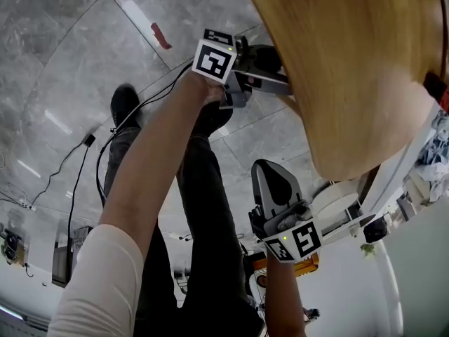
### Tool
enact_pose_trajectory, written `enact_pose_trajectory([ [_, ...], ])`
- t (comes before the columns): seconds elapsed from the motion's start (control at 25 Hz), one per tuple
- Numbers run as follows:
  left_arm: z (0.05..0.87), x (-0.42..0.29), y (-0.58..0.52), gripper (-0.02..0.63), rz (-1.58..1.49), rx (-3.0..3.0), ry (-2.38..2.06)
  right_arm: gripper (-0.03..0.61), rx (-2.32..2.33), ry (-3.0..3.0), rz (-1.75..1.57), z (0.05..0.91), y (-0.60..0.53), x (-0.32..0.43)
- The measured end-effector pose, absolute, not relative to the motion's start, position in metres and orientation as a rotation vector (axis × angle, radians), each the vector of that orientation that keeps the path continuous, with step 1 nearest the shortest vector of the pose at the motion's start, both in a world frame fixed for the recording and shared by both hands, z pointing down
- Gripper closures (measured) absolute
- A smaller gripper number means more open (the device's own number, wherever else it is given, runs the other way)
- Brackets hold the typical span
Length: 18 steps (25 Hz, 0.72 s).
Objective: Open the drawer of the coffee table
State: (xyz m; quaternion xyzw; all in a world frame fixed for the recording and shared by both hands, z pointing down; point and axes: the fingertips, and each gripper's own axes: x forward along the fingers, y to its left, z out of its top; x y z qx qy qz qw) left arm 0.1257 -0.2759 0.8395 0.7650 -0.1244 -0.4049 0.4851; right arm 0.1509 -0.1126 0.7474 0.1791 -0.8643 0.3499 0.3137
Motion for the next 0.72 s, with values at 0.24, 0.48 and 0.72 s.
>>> enact_pose_trajectory([
  [0.24,0.8413,0.1254,-0.2755,0.175,-0.978,1.84,-0.326,0.56,0.489,-2.286,0.927,0.7435,-0.1157,0.1481],
  [0.48,0.8425,0.1227,-0.2731,0.175,-1.023,1.814,-0.316,0.56,0.497,-2.292,0.93,0.7429,-0.1125,0.146],
  [0.72,0.8459,0.1203,-0.2733,0.178,-1.072,1.769,-0.33,0.56,0.518,-2.29,0.936,0.7461,-0.1154,0.1467],
])
